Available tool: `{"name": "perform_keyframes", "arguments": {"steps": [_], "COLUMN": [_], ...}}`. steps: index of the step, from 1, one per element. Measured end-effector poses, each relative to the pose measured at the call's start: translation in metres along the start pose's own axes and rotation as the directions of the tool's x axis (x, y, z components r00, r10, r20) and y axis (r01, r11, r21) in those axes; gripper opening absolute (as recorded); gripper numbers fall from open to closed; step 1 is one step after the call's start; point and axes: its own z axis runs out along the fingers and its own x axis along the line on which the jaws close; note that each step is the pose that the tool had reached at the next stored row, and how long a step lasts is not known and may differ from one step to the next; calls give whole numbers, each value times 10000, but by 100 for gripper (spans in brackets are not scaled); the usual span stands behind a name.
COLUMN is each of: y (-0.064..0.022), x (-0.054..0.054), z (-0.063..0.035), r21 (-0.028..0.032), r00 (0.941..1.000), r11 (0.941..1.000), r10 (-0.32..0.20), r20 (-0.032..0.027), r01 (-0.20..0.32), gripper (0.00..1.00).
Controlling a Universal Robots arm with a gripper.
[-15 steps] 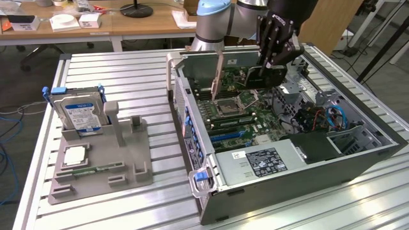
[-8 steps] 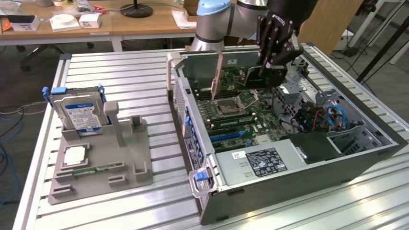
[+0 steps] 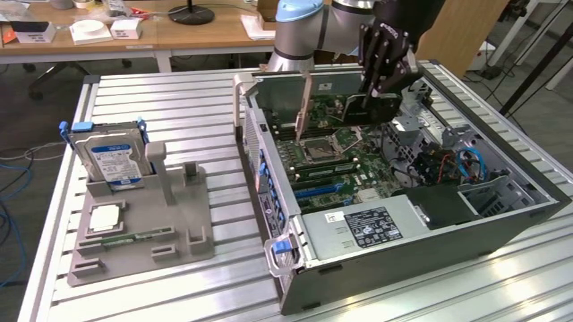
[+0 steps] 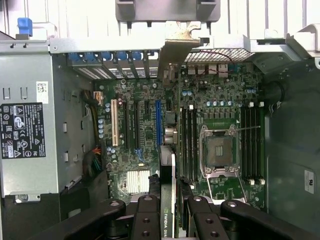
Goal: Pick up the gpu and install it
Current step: 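Insert the gpu into the slot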
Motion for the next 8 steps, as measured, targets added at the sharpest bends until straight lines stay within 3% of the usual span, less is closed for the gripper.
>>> {"name": "perform_keyframes", "arguments": {"steps": [2,7,8], "y": [-1,1,1], "x": [-7,-31,-31], "z": [8,22,22], "r21": [7,13,13], "r00": [10000,9995,9994], "r11": [10000,10000,10000], "r10": [-4,-13,-13], "r20": [55,322,337], "r01": [4,13,12], "gripper": [26,26,26]}}
